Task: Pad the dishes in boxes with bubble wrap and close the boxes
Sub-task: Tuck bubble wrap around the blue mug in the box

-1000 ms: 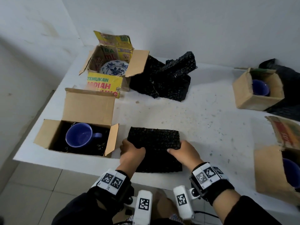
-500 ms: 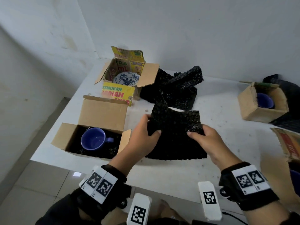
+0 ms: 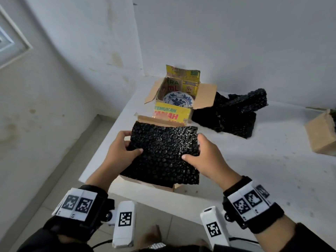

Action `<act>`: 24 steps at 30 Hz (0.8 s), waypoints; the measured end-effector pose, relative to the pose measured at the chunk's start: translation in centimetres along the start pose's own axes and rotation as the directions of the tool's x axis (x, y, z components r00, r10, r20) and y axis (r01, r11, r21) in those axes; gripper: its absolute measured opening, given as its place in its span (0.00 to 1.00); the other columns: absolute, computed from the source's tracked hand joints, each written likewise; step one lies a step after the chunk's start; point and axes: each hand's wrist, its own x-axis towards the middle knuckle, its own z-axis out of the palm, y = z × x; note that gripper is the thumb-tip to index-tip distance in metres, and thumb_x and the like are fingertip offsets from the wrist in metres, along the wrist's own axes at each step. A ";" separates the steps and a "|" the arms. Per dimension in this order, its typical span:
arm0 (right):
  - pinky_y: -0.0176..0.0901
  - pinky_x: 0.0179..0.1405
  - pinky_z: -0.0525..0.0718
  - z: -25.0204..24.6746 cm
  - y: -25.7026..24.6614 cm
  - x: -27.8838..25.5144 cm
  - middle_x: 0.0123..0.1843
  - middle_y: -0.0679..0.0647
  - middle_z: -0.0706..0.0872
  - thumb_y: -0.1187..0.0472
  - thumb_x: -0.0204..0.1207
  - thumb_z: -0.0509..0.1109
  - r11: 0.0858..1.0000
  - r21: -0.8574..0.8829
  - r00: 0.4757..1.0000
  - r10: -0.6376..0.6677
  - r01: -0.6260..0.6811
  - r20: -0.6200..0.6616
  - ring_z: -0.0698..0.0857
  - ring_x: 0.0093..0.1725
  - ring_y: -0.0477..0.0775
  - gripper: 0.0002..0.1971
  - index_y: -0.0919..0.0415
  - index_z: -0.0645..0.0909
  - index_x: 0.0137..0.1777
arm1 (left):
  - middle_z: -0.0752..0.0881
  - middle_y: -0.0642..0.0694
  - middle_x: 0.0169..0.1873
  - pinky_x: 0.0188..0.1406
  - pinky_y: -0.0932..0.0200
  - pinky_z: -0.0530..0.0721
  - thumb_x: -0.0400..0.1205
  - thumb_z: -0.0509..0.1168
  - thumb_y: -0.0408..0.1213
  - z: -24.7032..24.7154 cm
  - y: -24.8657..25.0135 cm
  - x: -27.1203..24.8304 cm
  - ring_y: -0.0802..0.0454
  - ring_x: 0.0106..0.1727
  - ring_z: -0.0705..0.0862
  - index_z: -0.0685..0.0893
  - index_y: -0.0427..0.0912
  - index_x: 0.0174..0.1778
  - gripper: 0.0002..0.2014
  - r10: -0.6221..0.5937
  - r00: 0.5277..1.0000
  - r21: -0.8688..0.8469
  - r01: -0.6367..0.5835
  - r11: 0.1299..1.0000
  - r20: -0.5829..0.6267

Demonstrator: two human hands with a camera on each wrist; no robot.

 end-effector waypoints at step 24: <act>0.56 0.76 0.26 13.2 -3.0 2.9 0.85 0.49 0.53 0.44 0.81 0.59 0.603 -0.575 0.831 -0.356 0.553 0.427 0.43 0.84 0.55 0.32 0.48 0.55 0.82 | 0.73 0.66 0.62 0.60 0.71 0.73 0.81 0.64 0.28 -1.8 -8.8 3.3 0.62 0.66 0.74 0.62 0.46 0.78 0.31 0.239 0.952 0.134 -0.267 0.954 0.192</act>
